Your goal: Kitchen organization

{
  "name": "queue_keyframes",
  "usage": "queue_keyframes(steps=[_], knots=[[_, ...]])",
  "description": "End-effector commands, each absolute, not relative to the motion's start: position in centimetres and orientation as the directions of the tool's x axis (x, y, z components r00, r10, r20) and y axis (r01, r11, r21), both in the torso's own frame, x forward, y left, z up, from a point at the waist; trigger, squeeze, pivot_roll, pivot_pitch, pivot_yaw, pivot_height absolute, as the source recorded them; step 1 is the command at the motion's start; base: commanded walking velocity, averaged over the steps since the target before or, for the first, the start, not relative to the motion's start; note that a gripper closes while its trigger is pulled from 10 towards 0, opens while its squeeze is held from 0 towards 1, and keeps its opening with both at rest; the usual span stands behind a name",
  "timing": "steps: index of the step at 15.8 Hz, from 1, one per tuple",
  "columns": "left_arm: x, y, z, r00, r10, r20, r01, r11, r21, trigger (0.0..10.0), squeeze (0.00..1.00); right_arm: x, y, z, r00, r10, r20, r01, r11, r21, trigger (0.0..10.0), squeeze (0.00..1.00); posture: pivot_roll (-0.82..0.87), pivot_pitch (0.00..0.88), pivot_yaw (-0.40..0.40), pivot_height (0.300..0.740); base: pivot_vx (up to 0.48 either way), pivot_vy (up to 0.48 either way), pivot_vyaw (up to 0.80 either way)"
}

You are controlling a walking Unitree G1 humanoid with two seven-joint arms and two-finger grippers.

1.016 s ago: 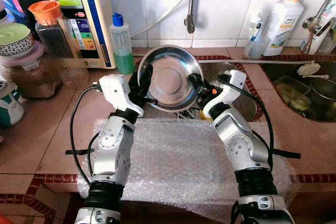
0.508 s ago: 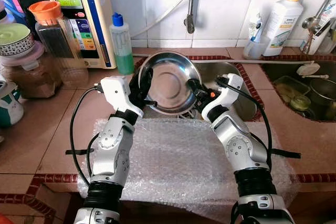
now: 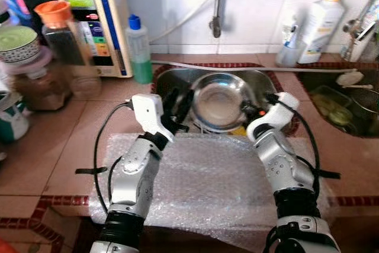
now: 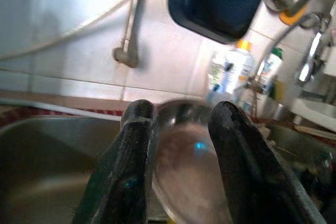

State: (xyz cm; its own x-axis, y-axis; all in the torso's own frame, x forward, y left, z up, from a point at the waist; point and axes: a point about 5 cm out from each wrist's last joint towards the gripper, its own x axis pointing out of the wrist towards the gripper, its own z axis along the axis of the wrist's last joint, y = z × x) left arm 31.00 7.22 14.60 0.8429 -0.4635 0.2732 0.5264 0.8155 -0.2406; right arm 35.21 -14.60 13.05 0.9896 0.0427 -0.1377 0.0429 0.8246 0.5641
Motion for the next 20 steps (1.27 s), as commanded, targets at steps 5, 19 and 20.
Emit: queue_keyframes(steps=[5,19,20], knots=[[30.0,6.5,12.8,0.807,-0.579,0.12,0.591,0.788,-0.171,10.0,1.0,36.1,-16.9,13.2,0.967,-0.195,-0.162,0.251,0.819,0.516,0.0,0.0,-0.05,0.0,0.054,0.74,0.0,0.0,0.0],[26.3,9.3,7.7,0.788,-0.592,-0.169,0.588,0.805,-0.08,10.0,1.0,36.5,-18.2,8.2,0.868,-0.308,-0.389,0.437,0.846,0.306,0.0,0.0,0.05,0.012,0.059,0.74,0.0,0.0,0.0],[26.4,9.2,7.7,0.791,-0.586,-0.174,0.586,0.808,-0.06,10.0,1.0,36.2,-18.0,7.7,0.872,-0.291,-0.394,0.412,0.87,0.271,0.0,0.0,0.05,0.01,0.058,0.74,0.0,0.0,0.0]])
